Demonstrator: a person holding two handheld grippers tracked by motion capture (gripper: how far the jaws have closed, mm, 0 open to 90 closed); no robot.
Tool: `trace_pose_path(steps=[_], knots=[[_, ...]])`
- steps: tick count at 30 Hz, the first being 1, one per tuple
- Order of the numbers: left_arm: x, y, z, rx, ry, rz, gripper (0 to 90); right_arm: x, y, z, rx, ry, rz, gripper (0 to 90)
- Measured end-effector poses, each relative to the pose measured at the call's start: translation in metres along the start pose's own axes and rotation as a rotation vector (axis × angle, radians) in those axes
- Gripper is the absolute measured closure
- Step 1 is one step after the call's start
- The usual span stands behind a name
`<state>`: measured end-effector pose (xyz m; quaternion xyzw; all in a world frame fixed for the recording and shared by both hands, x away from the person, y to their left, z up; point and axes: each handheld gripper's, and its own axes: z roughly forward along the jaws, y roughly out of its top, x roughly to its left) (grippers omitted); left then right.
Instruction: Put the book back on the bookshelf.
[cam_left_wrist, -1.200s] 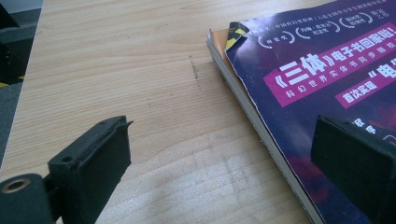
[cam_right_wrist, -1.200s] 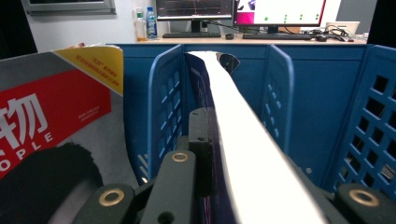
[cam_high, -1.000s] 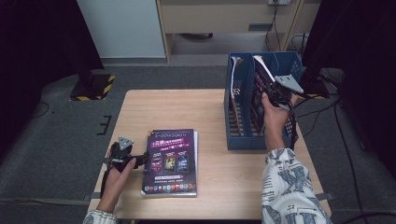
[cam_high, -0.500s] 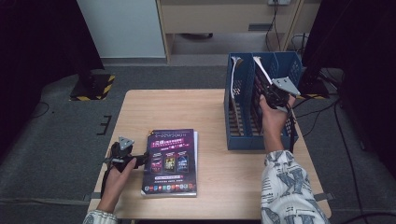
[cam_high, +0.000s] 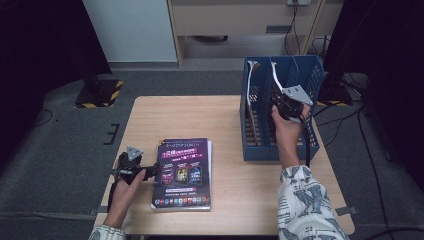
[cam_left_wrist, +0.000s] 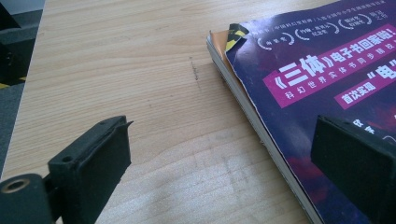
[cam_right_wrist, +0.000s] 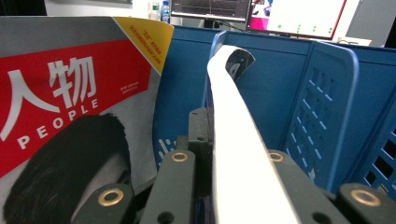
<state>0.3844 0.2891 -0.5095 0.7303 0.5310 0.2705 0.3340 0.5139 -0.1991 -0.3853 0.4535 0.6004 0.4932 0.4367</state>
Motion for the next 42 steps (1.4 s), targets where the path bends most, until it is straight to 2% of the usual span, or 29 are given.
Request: trace_pose_path(steps=[5, 9, 10, 11, 14, 15, 16, 19, 21, 24, 26, 30, 35, 39, 42], knots=[[0.0, 0.0, 0.0, 0.002, -0.001, 0.002, 4.3, -0.001, 0.0, 0.0, 0.008, 0.009, 0.006, 77.9], [-0.001, 0.0, 0.0, 0.003, -0.004, 0.005, 4.2, -0.001, 0.002, -0.001, 0.012, 0.012, 0.006, 67.9], [-0.001, 0.0, 0.0, 0.004, -0.004, 0.005, 4.1, -0.001, 0.003, -0.002, 0.012, 0.008, 0.009, 60.5], [-0.001, 0.0, 0.0, 0.004, -0.004, 0.005, 4.1, -0.001, 0.003, -0.002, 0.012, 0.008, 0.009, 60.5], [-0.001, 0.0, 0.001, 0.005, -0.004, 0.005, 4.1, -0.002, 0.003, -0.003, 0.015, 0.016, 0.021, 52.6], [-0.001, 0.0, 0.001, 0.006, -0.005, 0.006, 4.1, -0.001, 0.003, -0.004, 0.028, 0.014, 0.021, 42.7], [-0.001, 0.0, 0.001, 0.006, -0.005, 0.006, 4.0, -0.001, 0.003, -0.004, 0.028, 0.014, 0.021, 42.7], [-0.001, 0.0, 0.001, 0.005, -0.005, 0.005, 4.0, -0.001, 0.002, -0.004, 0.054, 0.026, 0.043, 34.6], [-0.001, 0.0, 0.001, 0.006, -0.005, 0.006, 4.0, 0.001, 0.0, -0.007, 0.065, 0.029, 0.035, 27.8], [-0.001, 0.0, 0.001, 0.008, -0.004, 0.011, 4.0, 0.001, 0.0, -0.01, 0.063, 0.027, 0.029, 24.3], [-0.001, 0.0, 0.0, 0.003, -0.004, 0.009, 4.0, 0.0, -0.002, -0.014, 0.078, 0.035, 0.024, 18.1], [-0.001, 0.0, 0.0, 0.002, 0.0, 0.004, 4.0, -0.002, -0.007, -0.022, 0.09, 0.036, 0.023, 13.5], [-0.001, -0.001, 0.001, 0.021, 0.005, 0.016, 4.0, -0.005, -0.013, -0.031, 0.115, 0.022, 0.024, 14.1], [0.0, -0.001, 0.0, 0.011, 0.005, 0.009, 4.1, -0.009, -0.023, -0.043, 0.116, 0.048, 0.055, 12.8], [0.002, -0.002, 0.0, 0.017, 0.009, 0.009, 4.1, -0.01, -0.025, -0.047, 0.116, 0.062, 0.06, 12.7]])
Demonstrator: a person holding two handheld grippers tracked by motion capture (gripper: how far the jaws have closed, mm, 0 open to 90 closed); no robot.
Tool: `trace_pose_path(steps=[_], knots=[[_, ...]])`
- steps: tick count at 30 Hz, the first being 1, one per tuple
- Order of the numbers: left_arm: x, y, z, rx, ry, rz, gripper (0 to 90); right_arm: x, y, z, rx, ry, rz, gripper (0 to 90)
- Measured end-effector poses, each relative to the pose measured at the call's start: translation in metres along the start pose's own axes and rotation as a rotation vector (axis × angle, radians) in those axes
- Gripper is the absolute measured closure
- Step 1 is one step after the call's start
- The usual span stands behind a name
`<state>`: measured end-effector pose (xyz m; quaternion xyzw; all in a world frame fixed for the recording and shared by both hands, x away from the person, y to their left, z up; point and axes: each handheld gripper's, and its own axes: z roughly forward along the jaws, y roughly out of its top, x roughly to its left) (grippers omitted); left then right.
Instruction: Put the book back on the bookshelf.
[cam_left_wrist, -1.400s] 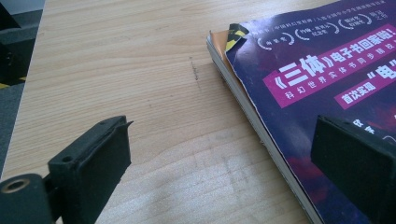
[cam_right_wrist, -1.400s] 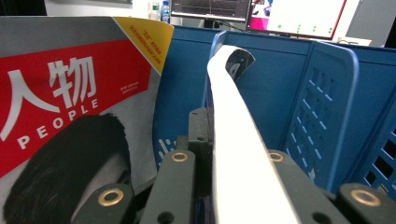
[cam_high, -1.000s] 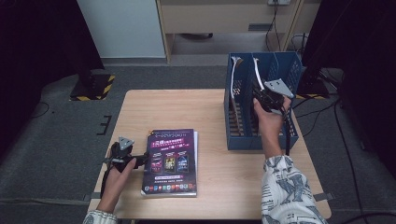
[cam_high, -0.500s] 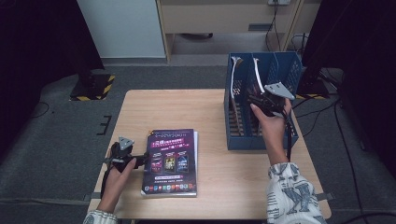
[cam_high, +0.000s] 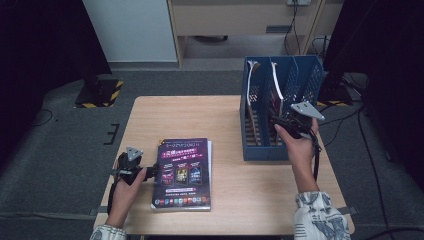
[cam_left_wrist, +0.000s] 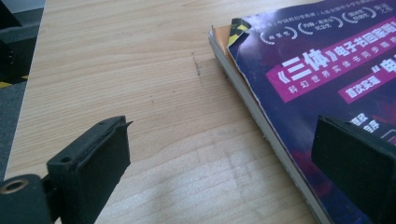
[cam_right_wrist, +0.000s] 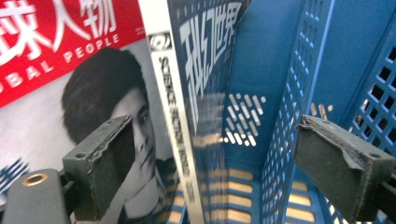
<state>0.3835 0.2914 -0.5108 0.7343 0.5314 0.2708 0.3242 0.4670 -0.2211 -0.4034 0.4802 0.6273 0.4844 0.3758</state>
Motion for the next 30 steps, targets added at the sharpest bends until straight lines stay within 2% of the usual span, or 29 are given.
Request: trace_pose_path(steps=[3, 8, 11, 15, 19, 24, 30], knots=[[0.003, -0.001, 0.0, -0.003, 0.008, -0.015, 4.1, 0.0, -0.005, -0.009, -0.013, 0.024, 0.008, 12.3], [0.006, -0.001, -0.001, -0.002, 0.004, -0.036, 4.3, 0.006, -0.01, -0.019, -0.005, 0.056, -0.038, 11.1], [0.004, -0.001, -0.005, -0.013, -0.047, -0.003, 3.2, 0.007, -0.011, -0.023, -0.008, 0.062, -0.031, 10.9], [0.001, 0.002, -0.008, -0.014, -0.073, 0.004, 2.6, 0.011, -0.017, -0.028, 0.016, 0.071, -0.037, 9.4], [0.0, 0.002, -0.006, -0.002, -0.085, -0.005, 2.5, 0.018, -0.023, -0.038, 0.018, 0.076, -0.043, 8.7], [-0.001, 0.003, -0.006, -0.011, -0.093, 0.001, 2.5, 0.021, -0.026, -0.048, 0.012, 0.085, -0.031, 7.2], [0.0, 0.003, -0.005, -0.008, -0.08, 0.0, 2.6, 0.028, -0.036, -0.057, 0.031, 0.122, -0.018, 4.2]])
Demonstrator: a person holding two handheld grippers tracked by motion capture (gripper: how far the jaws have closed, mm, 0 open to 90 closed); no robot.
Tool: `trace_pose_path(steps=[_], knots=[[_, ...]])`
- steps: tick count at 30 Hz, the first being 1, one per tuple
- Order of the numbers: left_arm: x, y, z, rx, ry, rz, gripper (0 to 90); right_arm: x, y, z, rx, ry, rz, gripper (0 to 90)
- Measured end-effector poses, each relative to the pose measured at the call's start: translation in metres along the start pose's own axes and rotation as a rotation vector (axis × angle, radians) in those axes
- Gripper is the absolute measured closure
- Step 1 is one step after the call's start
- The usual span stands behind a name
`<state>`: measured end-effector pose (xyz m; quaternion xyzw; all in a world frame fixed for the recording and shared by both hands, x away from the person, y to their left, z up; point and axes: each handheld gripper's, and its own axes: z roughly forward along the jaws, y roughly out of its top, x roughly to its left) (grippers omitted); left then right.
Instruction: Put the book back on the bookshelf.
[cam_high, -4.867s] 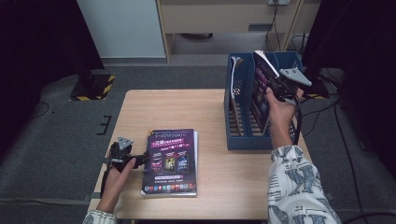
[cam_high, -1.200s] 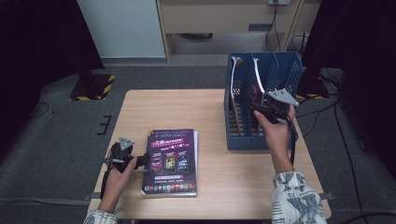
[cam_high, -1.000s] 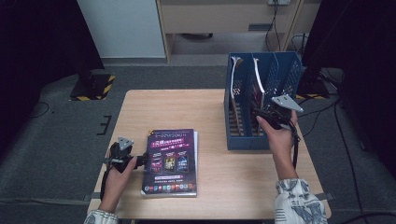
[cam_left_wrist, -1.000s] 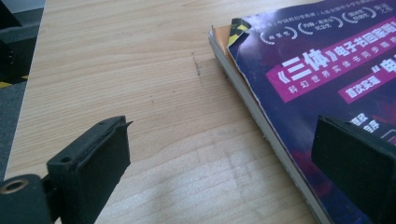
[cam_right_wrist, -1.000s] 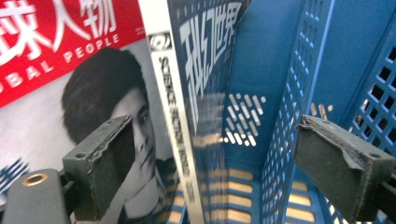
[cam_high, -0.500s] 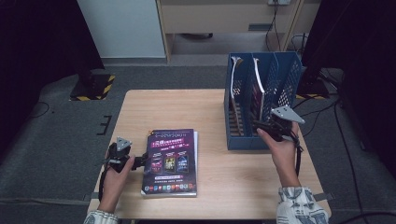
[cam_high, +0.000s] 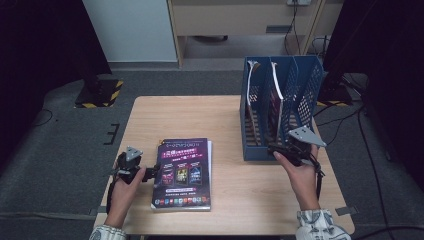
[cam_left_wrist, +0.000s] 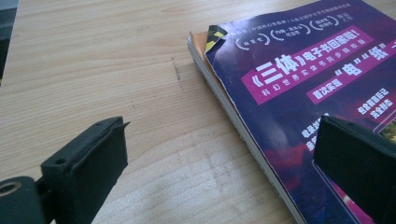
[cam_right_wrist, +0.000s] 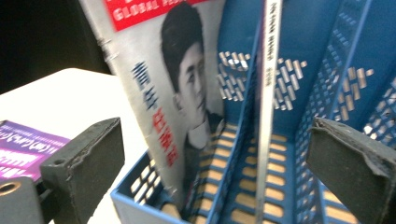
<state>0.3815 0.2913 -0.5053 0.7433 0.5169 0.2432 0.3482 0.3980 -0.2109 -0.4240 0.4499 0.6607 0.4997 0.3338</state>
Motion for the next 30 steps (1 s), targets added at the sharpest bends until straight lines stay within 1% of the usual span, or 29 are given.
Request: trace_pose_path(steps=[2, 4, 5, 6, 9, 12, 14, 15, 18, 20, 21, 23, 26, 28, 30], knots=[[0.0, 0.0, 0.0, 0.001, 0.006, 0.002, 3.0, 0.003, -0.003, -0.003, -0.004, 0.016, 0.013, 4.1], [0.0, 0.0, -0.001, -0.003, 0.004, 0.001, 3.1, 0.008, -0.006, -0.005, 0.002, 0.01, -0.021, 4.2], [0.0, 0.001, 0.0, -0.005, 0.0, -0.002, 3.1, 0.008, -0.006, -0.005, 0.002, 0.01, -0.021, 4.2], [0.0, 0.001, 0.0, -0.002, -0.005, -0.003, 3.4, 0.009, -0.006, -0.006, 0.004, 0.023, -0.027, 4.2], [-0.002, 0.001, 0.002, 0.015, -0.015, 0.014, 4.8, 0.011, -0.009, -0.007, 0.008, 0.039, -0.029, 7.2], [-0.002, 0.002, 0.001, 0.003, -0.022, 0.015, 4.7, 0.014, -0.011, -0.008, 0.008, 0.053, -0.037, 9.8], [-0.001, 0.002, 0.001, 0.001, -0.027, 0.014, 4.6, 0.017, -0.012, -0.009, 0.006, 0.065, -0.041, 13.3], [-0.001, 0.002, 0.001, 0.002, -0.027, 0.015, 4.6, 0.019, -0.012, -0.01, 0.002, 0.068, -0.051, 14.2], [-0.001, 0.002, 0.0, -0.008, -0.032, 0.013, 4.7, 0.022, -0.011, -0.011, -0.01, 0.083, -0.053, 16.6], [-0.001, 0.002, 0.0, -0.018, -0.035, 0.011, 4.7, 0.024, -0.011, -0.011, -0.01, 0.088, -0.06, 16.8], [0.0, 0.003, -0.001, -0.013, -0.037, 0.018, 4.7, 0.024, -0.011, -0.01, -0.008, 0.088, -0.061, 16.8], [-0.001, 0.003, 0.0, -0.018, -0.038, 0.01, 5.0, 0.026, -0.011, -0.011, -0.008, 0.092, -0.064, 17.9], [-0.001, 0.004, -0.001, -0.017, -0.037, 0.018, 5.4, 0.031, -0.011, -0.013, -0.016, 0.101, -0.076, 19.6], [-0.003, 0.004, -0.002, -0.02, -0.038, 0.016, 5.6, 0.036, -0.012, -0.014, -0.015, 0.11, -0.097, 21.7], [-0.003, 0.005, -0.004, -0.024, -0.043, 0.021, 5.8, 0.042, -0.011, -0.014, -0.015, 0.108, -0.115, 23.8]])
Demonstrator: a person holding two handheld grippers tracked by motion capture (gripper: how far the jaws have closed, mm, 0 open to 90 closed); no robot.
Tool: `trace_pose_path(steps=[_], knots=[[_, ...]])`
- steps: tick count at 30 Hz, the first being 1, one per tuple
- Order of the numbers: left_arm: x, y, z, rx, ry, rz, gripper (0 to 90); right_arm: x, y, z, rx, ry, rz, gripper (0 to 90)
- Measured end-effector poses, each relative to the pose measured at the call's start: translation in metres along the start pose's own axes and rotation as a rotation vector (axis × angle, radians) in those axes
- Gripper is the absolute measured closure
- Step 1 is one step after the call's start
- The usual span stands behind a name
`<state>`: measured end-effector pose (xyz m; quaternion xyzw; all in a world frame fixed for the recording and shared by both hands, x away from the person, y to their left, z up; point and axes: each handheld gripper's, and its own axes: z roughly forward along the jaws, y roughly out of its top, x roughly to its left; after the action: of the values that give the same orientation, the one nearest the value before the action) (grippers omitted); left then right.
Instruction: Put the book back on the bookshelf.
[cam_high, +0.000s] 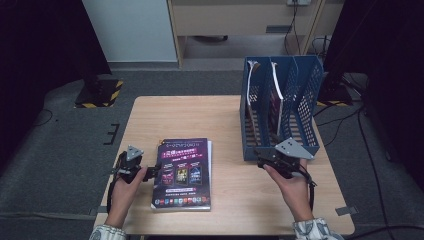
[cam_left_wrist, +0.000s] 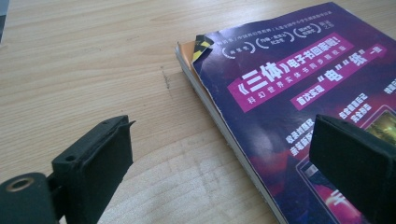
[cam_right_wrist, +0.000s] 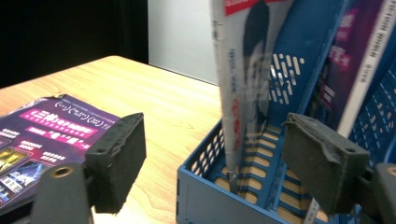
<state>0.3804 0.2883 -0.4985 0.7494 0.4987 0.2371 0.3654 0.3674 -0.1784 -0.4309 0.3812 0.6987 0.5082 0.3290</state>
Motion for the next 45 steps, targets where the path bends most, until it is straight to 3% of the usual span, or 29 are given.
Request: trace_pose_path(steps=[5, 8, 11, 20, 24, 32, 40, 41, 42, 44, 45], knots=[[-0.002, 0.002, -0.004, -0.017, -0.02, -0.002, 6.8, 0.016, 0.002, 0.006, -0.001, 0.04, -0.016, 28.2], [-0.003, 0.002, -0.004, -0.014, -0.017, 0.005, 9.3, 0.027, 0.002, 0.01, 0.013, 0.099, -0.033, 34.1], [-0.001, 0.002, -0.004, -0.017, -0.01, 0.006, 10.1, 0.037, 0.001, 0.014, 0.028, 0.133, -0.065, 33.4], [-0.004, 0.003, -0.003, -0.03, -0.027, -0.004, 10.2, 0.06, -0.006, 0.027, 0.075, 0.17, -0.075, 29.9], [-0.006, 0.002, -0.003, -0.012, -0.035, 0.03, 14.0, 0.072, -0.01, 0.035, 0.092, 0.19, -0.106, 29.9], [-0.006, 0.004, -0.006, -0.024, -0.026, 0.025, 20.6, 0.094, -0.014, 0.053, 0.123, 0.215, -0.146, 28.2], [-0.011, 0.003, -0.001, 0.009, -0.053, 0.069, 27.2, 0.106, -0.02, 0.072, 0.152, 0.251, -0.176, 42.2], [-0.012, 0.003, -0.002, 0.02, -0.074, 0.075, 33.6, 0.107, -0.02, 0.075, 0.16, 0.257, -0.182, 42.3], [-0.013, 0.003, -0.002, 0.033, -0.068, 0.082, 39.7, 0.109, -0.022, 0.079, 0.17, 0.265, -0.186, 42.9], [-0.014, 0.002, 0.001, 0.036, -0.058, 0.08, 38.6, 0.111, -0.024, 0.084, 0.186, 0.27, -0.179, 43.1], [-0.014, 0.002, 0.003, 0.031, -0.057, 0.066, 33.3, 0.113, -0.026, 0.09, 0.196, 0.254, -0.192, 42.7]])
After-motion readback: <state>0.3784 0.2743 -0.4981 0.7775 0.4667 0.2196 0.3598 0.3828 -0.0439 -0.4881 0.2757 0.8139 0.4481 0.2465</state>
